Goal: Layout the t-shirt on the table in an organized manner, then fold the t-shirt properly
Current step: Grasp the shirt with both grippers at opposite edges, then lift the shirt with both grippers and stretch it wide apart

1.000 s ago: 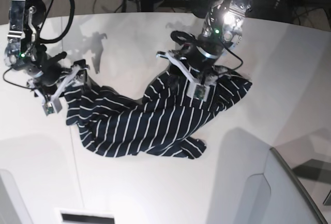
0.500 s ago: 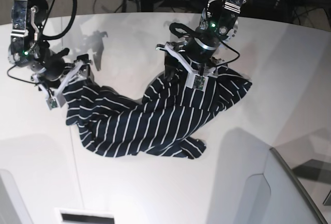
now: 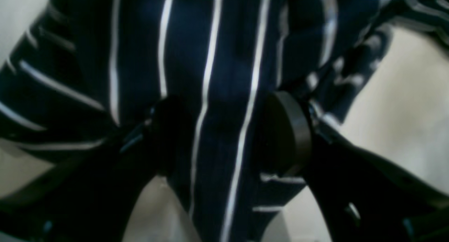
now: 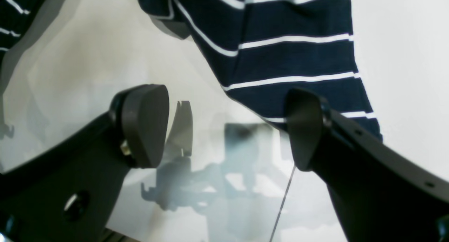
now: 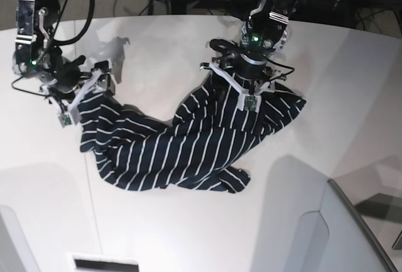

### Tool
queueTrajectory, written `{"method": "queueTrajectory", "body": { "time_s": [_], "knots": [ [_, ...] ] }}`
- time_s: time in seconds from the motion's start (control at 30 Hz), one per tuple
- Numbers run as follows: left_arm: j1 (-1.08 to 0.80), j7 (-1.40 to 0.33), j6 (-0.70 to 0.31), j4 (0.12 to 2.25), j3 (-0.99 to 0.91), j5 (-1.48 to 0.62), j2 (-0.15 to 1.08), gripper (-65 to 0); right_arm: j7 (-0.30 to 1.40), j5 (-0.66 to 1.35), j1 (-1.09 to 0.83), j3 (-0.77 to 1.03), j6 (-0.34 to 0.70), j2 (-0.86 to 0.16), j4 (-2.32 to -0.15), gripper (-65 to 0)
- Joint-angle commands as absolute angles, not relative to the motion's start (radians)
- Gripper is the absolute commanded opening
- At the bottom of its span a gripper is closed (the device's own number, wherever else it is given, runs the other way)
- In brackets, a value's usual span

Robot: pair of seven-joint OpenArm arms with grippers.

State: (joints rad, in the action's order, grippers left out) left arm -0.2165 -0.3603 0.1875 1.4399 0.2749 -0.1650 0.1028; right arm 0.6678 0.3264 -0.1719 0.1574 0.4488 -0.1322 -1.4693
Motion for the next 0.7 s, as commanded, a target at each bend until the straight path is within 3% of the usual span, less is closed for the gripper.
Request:
{"method": "queueTrajectory", "body": {
  "time_s": [0.0, 0.07, 0.17, 0.37, 0.67],
  "knots": [
    [-0.205, -0.344, 0.194, 1.448, 0.275, -0.166, 0.102, -28.8, 0.647, 0.338, -0.156, 0.165, 0.453, -0.142, -1.483, -15.6],
    [-0.202, -0.344, 0.194, 1.440, 0.274, -0.166, 0.102, -38.7, 0.636, 0.338, -0.142, 0.168, 0.453, -0.142, -1.481, -15.8],
    [-0.203, -0.344, 0.194, 1.448, 0.263, -0.166, 0.105, -64.7, 0.602, 0.338, -0.125, 0.168, 0.453, -0.143, -1.469, -15.6],
    [-0.213, -0.352, 0.194, 1.560, 0.262, -0.177, 0.160, -65.0, 0.601, 0.337, -0.085, 0.154, 0.452, -0.137, -1.452, -15.6],
    [-0.202, -0.591, 0.194, 1.833, 0.157, -0.179, 0.180, -65.0, 0.595, 0.335, -0.022, 0.116, 0.449, -0.142, -1.247, -15.9]
  ]
}}
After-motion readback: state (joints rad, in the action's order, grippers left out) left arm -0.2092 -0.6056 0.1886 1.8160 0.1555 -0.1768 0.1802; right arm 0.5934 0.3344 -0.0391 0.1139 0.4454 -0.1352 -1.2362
